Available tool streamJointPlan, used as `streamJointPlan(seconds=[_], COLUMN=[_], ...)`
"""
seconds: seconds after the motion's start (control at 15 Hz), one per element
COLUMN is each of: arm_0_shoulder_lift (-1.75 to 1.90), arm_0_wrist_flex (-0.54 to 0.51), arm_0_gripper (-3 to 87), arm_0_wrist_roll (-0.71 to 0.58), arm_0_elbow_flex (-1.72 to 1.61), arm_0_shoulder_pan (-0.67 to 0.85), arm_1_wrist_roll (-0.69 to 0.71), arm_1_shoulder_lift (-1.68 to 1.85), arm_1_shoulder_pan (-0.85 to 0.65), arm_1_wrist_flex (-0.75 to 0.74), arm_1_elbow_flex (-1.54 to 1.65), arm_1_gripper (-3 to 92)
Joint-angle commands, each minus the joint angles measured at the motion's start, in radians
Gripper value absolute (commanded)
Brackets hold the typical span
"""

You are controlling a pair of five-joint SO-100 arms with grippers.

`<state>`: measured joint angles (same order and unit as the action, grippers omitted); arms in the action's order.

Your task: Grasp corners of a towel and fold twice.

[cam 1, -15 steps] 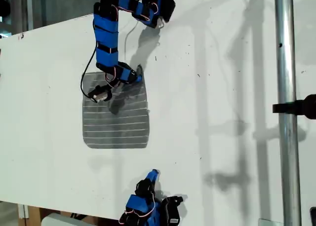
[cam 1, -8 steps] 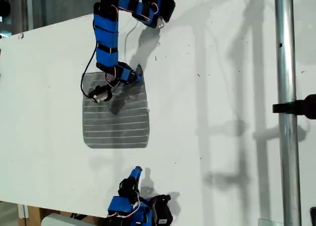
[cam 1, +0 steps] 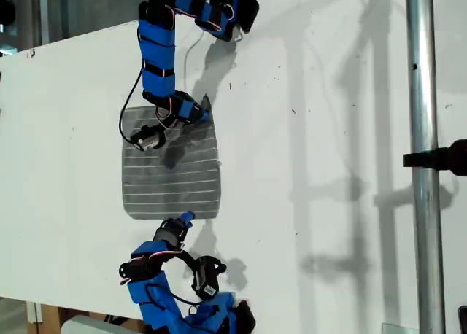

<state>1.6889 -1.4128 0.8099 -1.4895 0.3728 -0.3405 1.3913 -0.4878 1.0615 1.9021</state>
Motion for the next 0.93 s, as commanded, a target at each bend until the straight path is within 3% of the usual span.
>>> streamJointPlan(seconds=[0.0,0.27,0.87], arm_0_shoulder_lift=[-0.021,-0.176,-0.532], arm_0_wrist_flex=[-0.025,-0.029,0.092], arm_0_gripper=[28.3,33.3,31.1], arm_0_wrist_roll=[-0.123,-0.207,-0.183], arm_0_elbow_flex=[0.098,0.112,0.192], arm_0_shoulder_pan=[0.029,0.067,0.058], arm_1_wrist_roll=[0.011,0.012,0.012], arm_1_shoulder_lift=[0.021,0.025,0.031], arm_1_shoulder_pan=[-0.008,-0.006,-0.005], arm_1_wrist_flex=[-0.012,-0.012,-0.015], arm_1_elbow_flex=[0.006,0.009,0.015], arm_1_gripper=[-0.2,-0.2,-0.2])
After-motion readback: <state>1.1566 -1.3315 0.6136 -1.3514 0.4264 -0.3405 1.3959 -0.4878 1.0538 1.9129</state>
